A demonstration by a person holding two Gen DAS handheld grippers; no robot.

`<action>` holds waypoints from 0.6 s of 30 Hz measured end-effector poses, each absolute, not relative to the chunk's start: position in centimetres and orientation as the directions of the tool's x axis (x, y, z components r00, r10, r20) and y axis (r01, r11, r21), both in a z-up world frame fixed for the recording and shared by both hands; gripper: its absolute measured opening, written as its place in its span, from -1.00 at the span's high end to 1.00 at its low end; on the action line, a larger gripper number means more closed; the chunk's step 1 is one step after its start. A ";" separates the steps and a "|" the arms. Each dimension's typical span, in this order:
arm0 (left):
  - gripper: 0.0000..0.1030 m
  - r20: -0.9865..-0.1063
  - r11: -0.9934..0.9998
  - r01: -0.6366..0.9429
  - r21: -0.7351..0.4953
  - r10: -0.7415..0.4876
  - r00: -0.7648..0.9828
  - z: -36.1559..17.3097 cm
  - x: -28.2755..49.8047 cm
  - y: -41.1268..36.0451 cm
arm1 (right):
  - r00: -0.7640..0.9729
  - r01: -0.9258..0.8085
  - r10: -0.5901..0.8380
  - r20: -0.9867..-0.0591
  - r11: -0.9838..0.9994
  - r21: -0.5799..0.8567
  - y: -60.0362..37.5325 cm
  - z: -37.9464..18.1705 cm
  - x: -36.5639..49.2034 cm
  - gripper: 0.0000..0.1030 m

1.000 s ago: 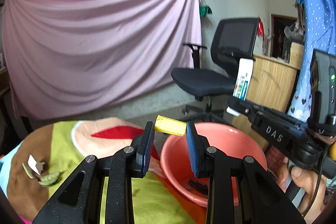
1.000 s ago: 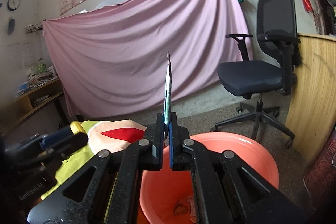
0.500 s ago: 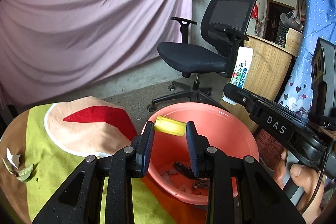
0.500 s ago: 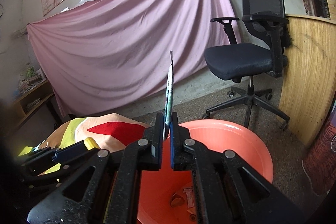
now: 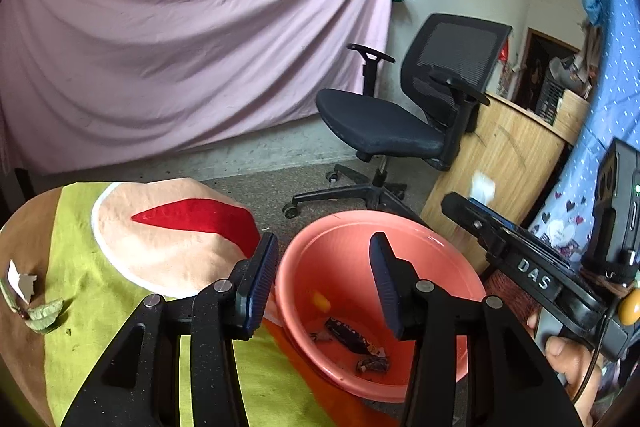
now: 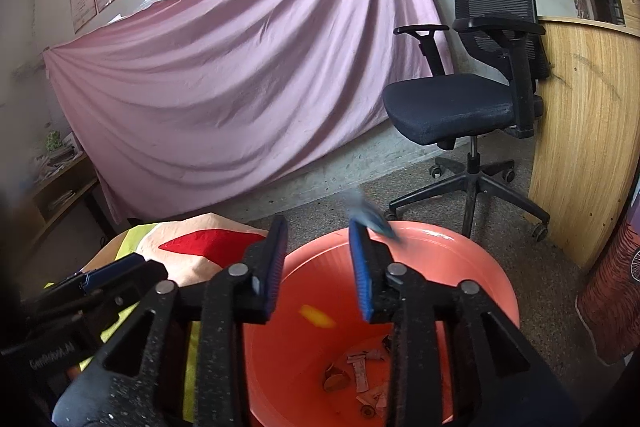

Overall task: Collect trash
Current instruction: 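Open the left tool over the basin while the right tool opens to drop the white tube, then move both open tools back over the table toward the remaining paper and sprig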

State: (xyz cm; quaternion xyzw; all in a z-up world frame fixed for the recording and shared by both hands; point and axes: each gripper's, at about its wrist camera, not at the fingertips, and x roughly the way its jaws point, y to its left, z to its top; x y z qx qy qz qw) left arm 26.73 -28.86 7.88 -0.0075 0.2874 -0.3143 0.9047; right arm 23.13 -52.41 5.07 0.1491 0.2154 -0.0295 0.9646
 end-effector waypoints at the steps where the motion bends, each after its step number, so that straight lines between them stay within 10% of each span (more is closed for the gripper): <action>1: 0.19 -0.513 0.808 0.555 -0.200 -0.569 0.643 7.9 26.8 -28.5 | 0.905 0.113 0.017 -0.424 0.954 0.279 -52.4 5.0 23.2 -0.86; 9: 0.13 -0.491 0.841 0.486 -0.238 -0.536 0.687 8.3 27.3 -25.3 | 0.905 0.068 0.063 -0.421 0.955 0.290 -51.6 4.9 23.7 -0.97; 18: -0.38 -0.397 0.889 0.395 -0.233 -0.457 0.796 10.0 25.9 -21.0 | 0.951 0.015 0.083 -0.299 0.951 0.309 -49.9 6.4 22.9 -1.00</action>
